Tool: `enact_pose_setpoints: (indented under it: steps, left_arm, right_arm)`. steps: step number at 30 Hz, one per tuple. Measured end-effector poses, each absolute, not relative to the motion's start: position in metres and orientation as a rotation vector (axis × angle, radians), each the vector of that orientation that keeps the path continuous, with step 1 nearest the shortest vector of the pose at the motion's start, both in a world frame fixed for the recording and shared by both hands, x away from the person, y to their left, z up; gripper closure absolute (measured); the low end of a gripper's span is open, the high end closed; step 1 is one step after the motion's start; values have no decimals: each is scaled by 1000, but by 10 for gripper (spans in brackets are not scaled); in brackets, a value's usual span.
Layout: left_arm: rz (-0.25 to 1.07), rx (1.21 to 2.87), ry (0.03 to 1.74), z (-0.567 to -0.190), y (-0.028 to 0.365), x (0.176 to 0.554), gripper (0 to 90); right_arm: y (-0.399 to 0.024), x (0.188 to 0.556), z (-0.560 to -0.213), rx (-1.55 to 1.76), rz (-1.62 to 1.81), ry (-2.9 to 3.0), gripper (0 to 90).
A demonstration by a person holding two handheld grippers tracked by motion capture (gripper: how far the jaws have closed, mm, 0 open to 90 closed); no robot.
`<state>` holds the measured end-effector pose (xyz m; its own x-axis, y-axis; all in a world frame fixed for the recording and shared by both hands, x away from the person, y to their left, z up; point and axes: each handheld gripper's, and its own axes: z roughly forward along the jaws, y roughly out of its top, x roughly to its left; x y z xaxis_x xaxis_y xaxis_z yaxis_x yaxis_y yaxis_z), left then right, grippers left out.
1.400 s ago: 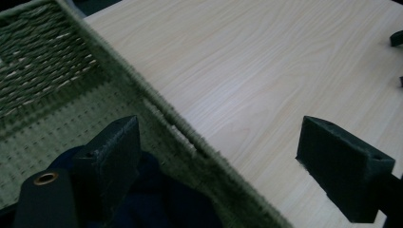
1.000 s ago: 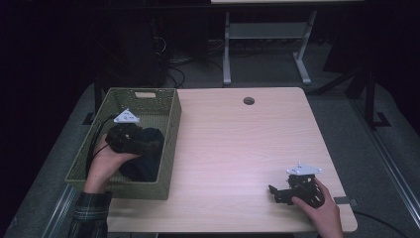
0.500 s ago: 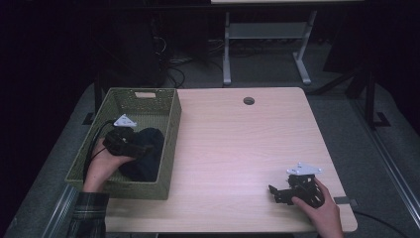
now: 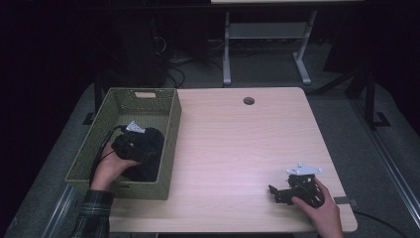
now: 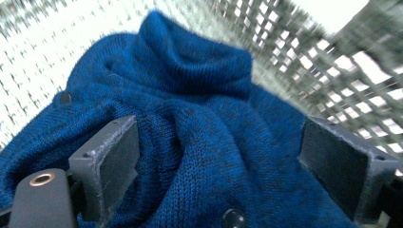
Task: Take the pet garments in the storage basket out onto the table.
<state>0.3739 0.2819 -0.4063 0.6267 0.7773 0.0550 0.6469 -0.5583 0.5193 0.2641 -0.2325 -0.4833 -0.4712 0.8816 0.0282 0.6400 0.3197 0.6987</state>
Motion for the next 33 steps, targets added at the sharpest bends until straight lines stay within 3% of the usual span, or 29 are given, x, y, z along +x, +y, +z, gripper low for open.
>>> enact_pose_setpoints:
  steps: [9, 14, 17, 21, 33]
  left_arm:
    - [319, 2471, 1166, -421, 278, 378, 155]
    - [322, 2526, 1188, -424, 277, 377, 340]
    - [311, 2526, 1223, -421, 280, 377, 567]
    - [282, 2481, 1250, -417, 282, 378, 698]
    - [295, 2231, 1262, -390, 304, 374, 755]
  right_arm:
    - [-232, 264, -483, 1357, 932, 2233, 0]
    - [-233, 264, -483, 1356, 932, 2233, 0]
    - [-232, 264, -483, 1356, 932, 2233, 0]
    - [-232, 264, -483, 1356, 932, 2233, 0]
    - [-233, 264, -483, 1356, 932, 2233, 0]
